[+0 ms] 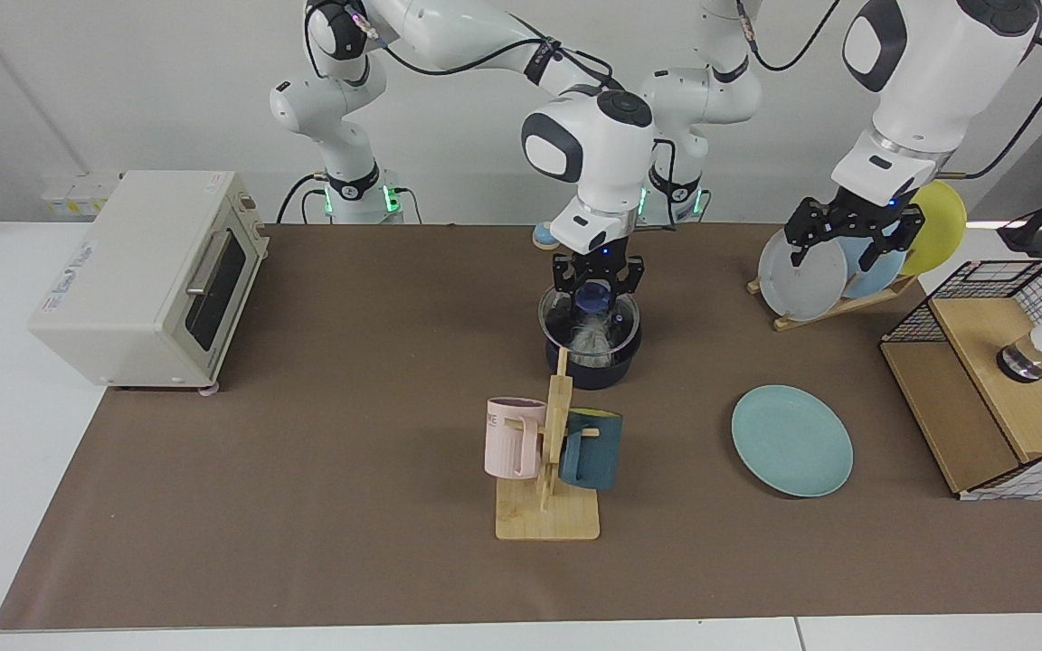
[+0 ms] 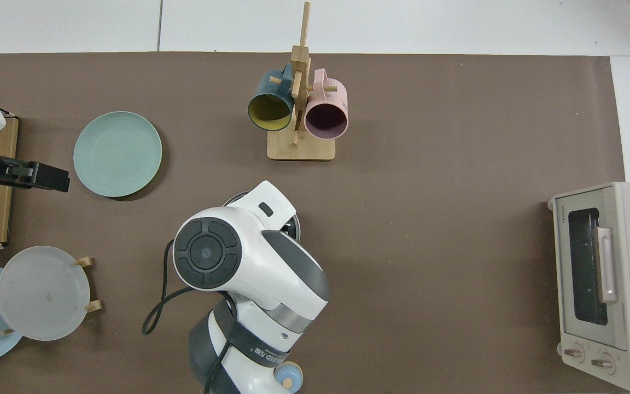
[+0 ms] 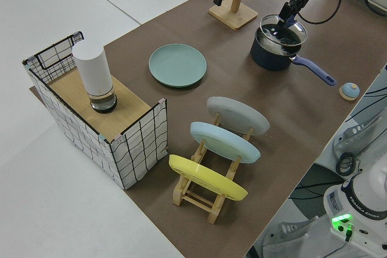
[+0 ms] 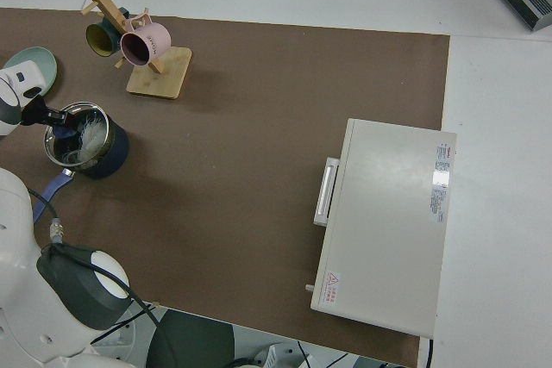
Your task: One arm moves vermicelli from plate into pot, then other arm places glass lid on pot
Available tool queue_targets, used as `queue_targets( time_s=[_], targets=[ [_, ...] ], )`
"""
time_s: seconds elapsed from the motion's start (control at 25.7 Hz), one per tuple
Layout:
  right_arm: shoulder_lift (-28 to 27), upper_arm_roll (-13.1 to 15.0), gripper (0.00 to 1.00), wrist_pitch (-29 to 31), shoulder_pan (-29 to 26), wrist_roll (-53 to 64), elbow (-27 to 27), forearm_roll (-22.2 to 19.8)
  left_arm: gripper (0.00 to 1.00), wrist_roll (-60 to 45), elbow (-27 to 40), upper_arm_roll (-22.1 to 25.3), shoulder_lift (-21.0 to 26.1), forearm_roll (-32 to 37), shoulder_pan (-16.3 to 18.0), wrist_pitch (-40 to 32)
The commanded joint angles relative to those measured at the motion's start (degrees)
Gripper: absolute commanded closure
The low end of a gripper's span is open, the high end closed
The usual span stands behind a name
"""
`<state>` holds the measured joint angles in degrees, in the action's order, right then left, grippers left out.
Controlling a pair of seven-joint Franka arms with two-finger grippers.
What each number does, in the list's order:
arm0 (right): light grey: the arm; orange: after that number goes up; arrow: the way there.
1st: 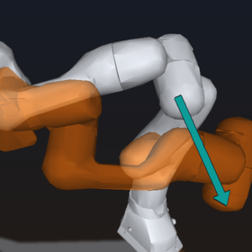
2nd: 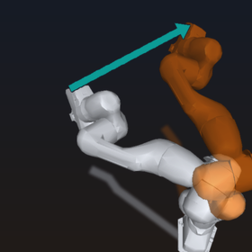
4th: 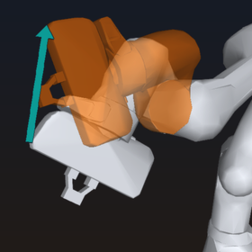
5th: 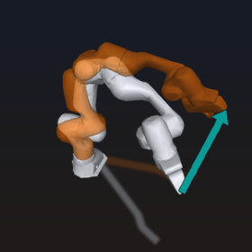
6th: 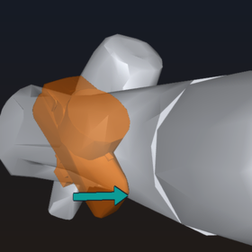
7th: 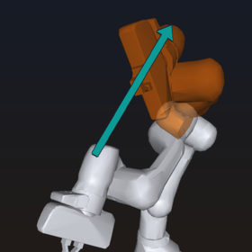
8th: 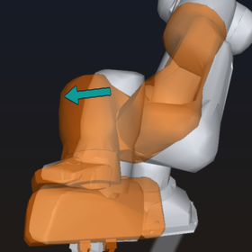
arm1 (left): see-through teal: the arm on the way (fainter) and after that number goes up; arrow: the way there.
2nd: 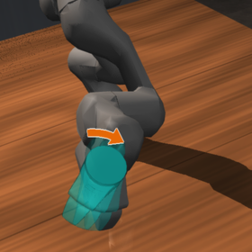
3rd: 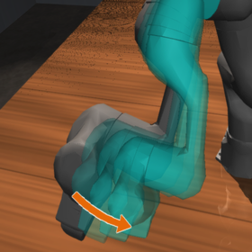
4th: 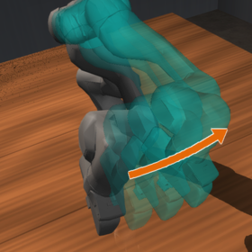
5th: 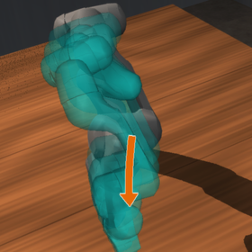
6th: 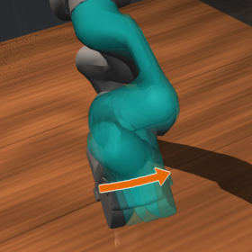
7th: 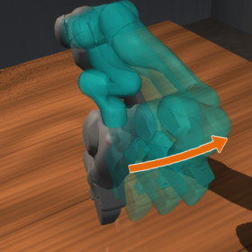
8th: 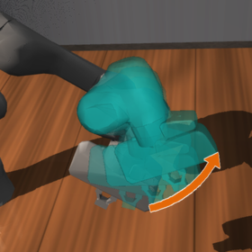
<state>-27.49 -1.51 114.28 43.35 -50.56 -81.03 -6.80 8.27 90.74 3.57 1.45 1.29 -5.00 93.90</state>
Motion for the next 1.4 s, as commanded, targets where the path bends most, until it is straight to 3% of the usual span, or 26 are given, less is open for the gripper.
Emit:
queue_targets(
  time_s=[0.0,0.51,1.36],
  targets=[
    [-0.2,0.19,1.0,2.09,-0.19,-1.56,-0.36,-1.37,0.0,1.22,0.76,0.74,-1.1,-0.94,-0.45,-0.82],
    [-0.2,0.19,1.0,4.9,0.16,-1.56,-4.4,-2.16,0.0,1.22,0.85,0.65,-1.1,-0.94,-0.54,-0.91],
    [-0.02,0.01,1.0,3.06,1.3,-3.05,-4.05,-1.64,0.0,1.22,1.29,0.74,-1.54,-0.94,-0.54,-0.91]
  ],
)
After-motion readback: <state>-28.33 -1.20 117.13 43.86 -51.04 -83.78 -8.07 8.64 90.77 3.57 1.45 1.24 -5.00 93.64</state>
